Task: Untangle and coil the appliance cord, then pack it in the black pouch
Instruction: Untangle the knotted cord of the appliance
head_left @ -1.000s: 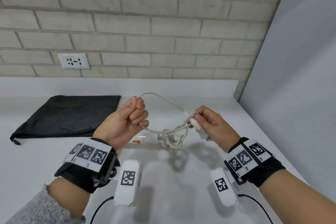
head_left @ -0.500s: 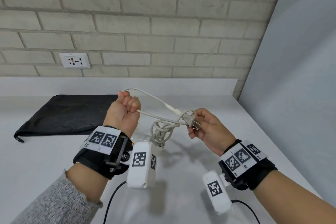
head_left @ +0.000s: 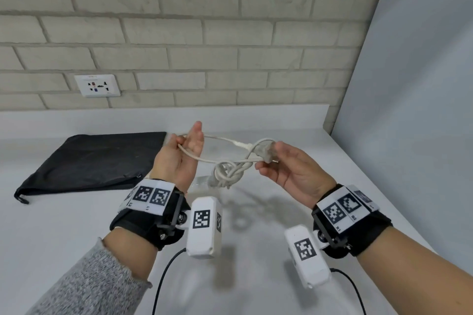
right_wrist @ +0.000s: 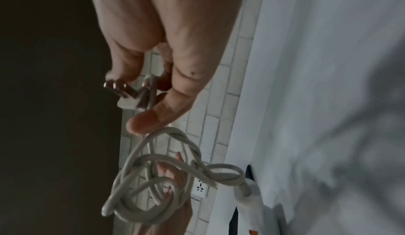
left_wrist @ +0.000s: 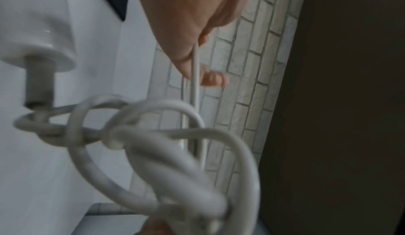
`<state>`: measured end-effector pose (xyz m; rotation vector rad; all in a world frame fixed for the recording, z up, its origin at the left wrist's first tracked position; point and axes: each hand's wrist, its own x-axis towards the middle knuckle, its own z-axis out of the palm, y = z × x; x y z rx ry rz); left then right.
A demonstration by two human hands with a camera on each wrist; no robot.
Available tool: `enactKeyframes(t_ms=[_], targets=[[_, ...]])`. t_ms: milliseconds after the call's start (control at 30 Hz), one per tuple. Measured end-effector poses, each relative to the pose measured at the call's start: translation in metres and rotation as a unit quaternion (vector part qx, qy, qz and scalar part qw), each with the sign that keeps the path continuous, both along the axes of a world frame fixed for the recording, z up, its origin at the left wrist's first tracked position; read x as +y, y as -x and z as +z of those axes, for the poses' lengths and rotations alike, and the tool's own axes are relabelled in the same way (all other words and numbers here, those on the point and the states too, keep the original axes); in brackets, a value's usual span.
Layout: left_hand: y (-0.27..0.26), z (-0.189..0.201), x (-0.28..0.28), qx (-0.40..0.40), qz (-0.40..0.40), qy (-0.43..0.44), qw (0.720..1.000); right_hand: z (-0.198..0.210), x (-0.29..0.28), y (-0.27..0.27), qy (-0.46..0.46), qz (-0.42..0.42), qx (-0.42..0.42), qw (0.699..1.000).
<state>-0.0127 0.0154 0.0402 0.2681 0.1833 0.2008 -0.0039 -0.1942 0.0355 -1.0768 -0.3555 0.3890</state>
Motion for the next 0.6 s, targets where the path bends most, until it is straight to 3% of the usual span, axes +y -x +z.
enactKeyframes(t_ms=[133,200,267,367,500,533,600], targets=[[0.006,-0.005,-0.018,0.009,-0.032,-0.177,0.984,0.003,-0.002,-0.005,0.059,-0.061,-0.018,0.996],[0.012,-0.010,-0.028,0.014,-0.073,-0.321,0.944,0.004,0.000,-0.006,0.085,-0.103,-0.030,0.991],[0.020,-0.014,-0.036,0.010,-0.119,-0.460,0.880,0.004,0.001,-0.008,0.101,-0.126,-0.034,0.986],[0.027,-0.017,-0.043,-0.013,-0.174,-0.625,0.761,0.003,0.002,-0.012,0.109,-0.146,0.003,0.983],[0.024,-0.023,-0.042,-0.024,-0.094,-0.762,0.641,0.005,-0.002,-0.019,0.143,-0.168,0.052,0.974],[0.023,-0.024,-0.041,-0.031,-0.081,-0.770,0.632,0.006,-0.004,-0.020,0.171,-0.168,0.047,0.970],[0.022,-0.023,-0.040,-0.041,-0.082,-0.744,0.662,0.009,-0.009,-0.022,0.225,-0.155,0.033,0.962]])
